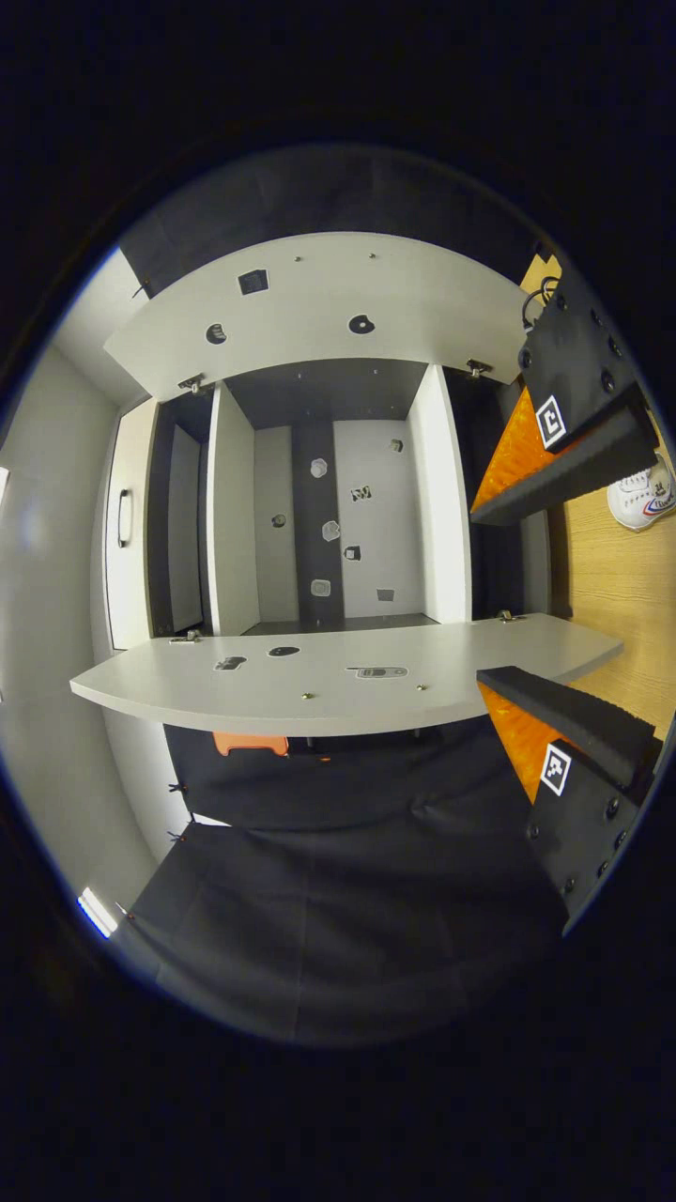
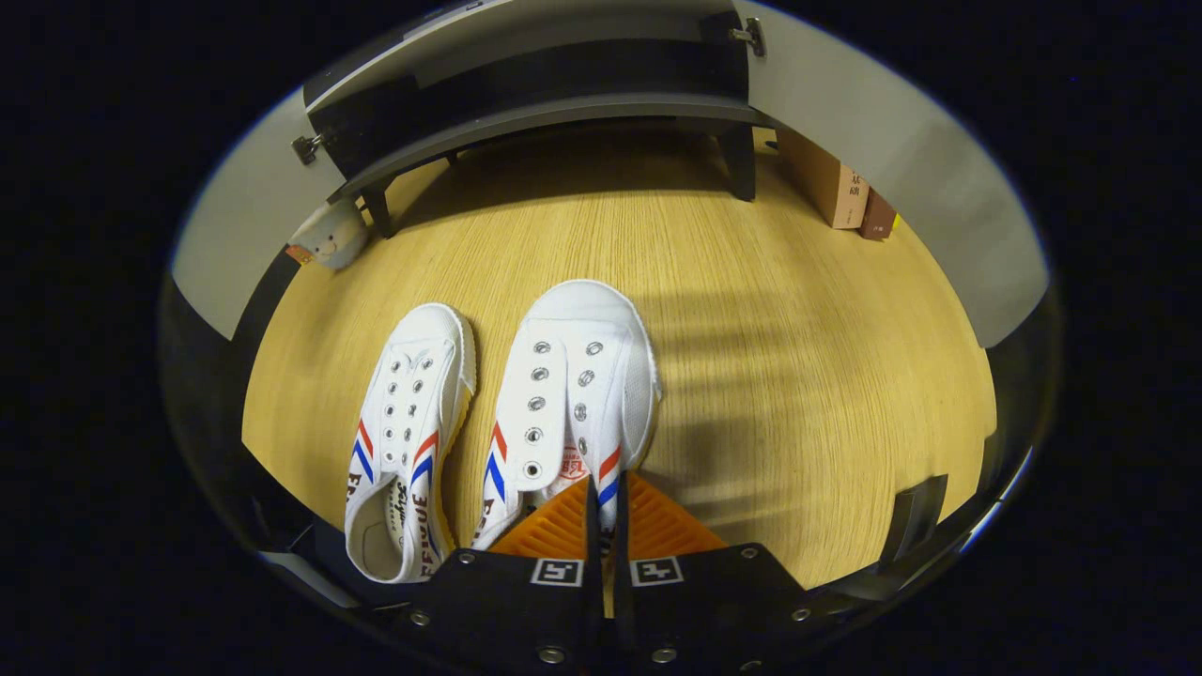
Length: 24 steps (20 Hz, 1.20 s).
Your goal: Grab one shoe with the right hand and put it into the shoe cabinet, grab the other shoe with the left hand and put it into the shoe cabinet; then close the right door with the right hand and the left door with the left hand.
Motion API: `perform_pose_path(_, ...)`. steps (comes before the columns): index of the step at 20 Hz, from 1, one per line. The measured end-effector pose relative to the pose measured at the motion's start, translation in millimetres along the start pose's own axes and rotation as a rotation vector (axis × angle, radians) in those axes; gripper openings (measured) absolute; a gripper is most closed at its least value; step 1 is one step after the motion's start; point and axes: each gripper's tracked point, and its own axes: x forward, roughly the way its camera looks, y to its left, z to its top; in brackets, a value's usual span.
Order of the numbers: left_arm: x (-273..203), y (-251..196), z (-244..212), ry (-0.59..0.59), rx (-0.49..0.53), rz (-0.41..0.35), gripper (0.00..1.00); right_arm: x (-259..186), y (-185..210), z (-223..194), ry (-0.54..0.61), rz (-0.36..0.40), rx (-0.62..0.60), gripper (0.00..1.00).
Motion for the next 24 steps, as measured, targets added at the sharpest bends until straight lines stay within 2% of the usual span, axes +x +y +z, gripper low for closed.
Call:
perform_pose_path(6, 0, 1, 5, -0.026, 0.004, -0.018, 0.98, -23, 23, 17, -0.044, 0.034, 0.007, 0.01)
perform_pose_path(13, -3, 4, 0, -0.030, -0.001, -0.021, 0.98, -71, 46, 77, -0.131, 0.045, -0.011, 0.01)
perform_pose_path(19, -2, 13, -5, -0.028, -0.012, -0.008, 0.98, -118, 51, 117, -0.186, 0.038, -0.042, 0.01)
perform_pose_path(24, 0, 20, -11, -0.020, -0.030, -0.003, 0.98, -172, 52, 170, -0.243, 0.058, -0.069, 0.01)
